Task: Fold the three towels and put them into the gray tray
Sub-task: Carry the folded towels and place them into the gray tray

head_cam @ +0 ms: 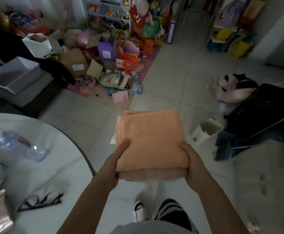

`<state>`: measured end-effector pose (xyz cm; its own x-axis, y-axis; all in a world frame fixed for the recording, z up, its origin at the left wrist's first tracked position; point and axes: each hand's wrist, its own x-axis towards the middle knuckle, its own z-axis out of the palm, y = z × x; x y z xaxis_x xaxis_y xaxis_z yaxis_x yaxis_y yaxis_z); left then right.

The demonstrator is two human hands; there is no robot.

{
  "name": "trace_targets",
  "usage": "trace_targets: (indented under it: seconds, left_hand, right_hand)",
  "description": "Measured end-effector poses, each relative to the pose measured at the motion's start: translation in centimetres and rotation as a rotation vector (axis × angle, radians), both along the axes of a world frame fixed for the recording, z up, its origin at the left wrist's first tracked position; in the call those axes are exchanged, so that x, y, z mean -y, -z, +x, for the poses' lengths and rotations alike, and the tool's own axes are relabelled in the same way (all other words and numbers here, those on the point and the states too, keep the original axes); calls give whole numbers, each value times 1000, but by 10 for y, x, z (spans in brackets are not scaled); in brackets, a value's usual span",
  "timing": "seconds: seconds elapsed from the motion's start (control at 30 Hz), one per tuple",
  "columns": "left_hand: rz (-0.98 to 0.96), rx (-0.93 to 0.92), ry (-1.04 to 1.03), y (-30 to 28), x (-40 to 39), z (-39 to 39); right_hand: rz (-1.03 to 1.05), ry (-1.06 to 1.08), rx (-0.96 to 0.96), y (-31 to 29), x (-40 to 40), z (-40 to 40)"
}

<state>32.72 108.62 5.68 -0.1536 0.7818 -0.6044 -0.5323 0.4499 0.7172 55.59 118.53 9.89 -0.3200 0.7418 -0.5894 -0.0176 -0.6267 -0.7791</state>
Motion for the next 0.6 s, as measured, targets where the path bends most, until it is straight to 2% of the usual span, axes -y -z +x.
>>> trace_targets:
  seconds: [0.33, 0.47, 0.6]
  left_hand:
    - [-29, -17, -252, 6, -198, -154]
    - [-62, 12, -445, -4, -254, -218]
    - [-56, 35, -672, -11, -280, -293]
  right_hand:
    - [11, -296, -27, 22, -254, -187]
    - [6, -466, -14, 26, -349, -283]
    - [0, -650, -16, 24, -406, -400]
